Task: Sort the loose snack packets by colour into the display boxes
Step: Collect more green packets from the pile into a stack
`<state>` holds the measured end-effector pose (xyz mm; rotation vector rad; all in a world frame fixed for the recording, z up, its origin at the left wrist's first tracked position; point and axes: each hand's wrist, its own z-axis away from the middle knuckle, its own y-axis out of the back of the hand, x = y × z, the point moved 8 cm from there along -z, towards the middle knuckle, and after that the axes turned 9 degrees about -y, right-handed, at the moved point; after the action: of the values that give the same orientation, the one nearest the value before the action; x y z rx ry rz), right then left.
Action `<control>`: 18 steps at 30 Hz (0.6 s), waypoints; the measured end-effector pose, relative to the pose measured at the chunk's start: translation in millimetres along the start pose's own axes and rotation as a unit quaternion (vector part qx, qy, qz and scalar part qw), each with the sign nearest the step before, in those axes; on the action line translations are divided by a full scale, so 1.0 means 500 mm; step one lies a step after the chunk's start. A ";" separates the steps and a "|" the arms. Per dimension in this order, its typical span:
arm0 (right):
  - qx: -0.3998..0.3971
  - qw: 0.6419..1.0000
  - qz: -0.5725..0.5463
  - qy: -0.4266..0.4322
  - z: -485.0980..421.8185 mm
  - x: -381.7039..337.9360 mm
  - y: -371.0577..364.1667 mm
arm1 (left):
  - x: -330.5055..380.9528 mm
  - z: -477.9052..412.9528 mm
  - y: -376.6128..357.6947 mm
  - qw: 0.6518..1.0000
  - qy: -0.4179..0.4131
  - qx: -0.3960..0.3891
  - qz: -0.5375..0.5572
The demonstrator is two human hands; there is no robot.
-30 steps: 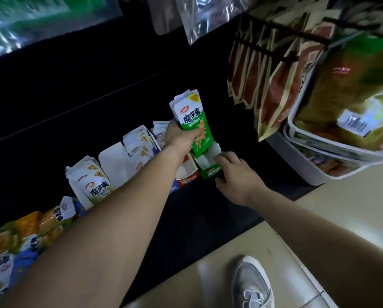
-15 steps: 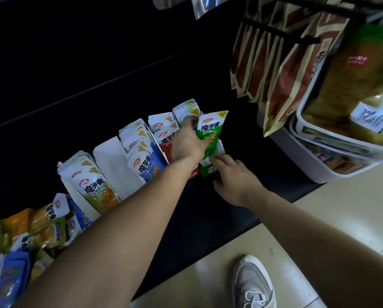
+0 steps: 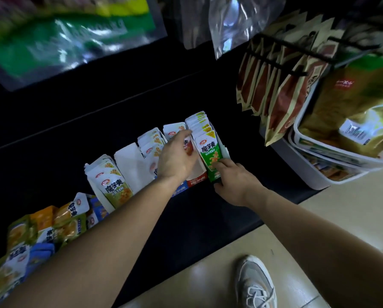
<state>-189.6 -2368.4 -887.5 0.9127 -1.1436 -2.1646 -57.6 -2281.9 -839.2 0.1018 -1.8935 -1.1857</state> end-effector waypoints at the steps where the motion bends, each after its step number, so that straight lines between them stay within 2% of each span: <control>1: 0.002 1.000 0.002 0.004 0.013 -0.015 0.013 | -0.004 0.018 0.019 1.000 0.003 -0.015 -0.012; 4: 0.012 1.000 0.012 0.023 0.064 -0.082 0.065 | -0.026 0.082 0.094 0.996 0.024 -0.075 -0.031; 7: 0.023 0.998 0.038 0.053 0.134 -0.176 0.122 | -0.034 0.159 0.208 0.992 0.057 -0.101 -0.049; 12: 0.004 0.988 0.097 0.122 0.279 -0.356 0.175 | -0.046 0.308 0.420 0.992 0.101 -0.064 -0.039; 18: -0.037 0.960 0.186 0.205 0.415 -0.555 0.115 | -0.141 0.534 0.577 0.985 0.161 -0.035 -0.055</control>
<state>-163.5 -2098.8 -664.1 0.9654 -0.9334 -1.6108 -100.0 -1907.6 -707.1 0.3438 -1.5784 -1.2270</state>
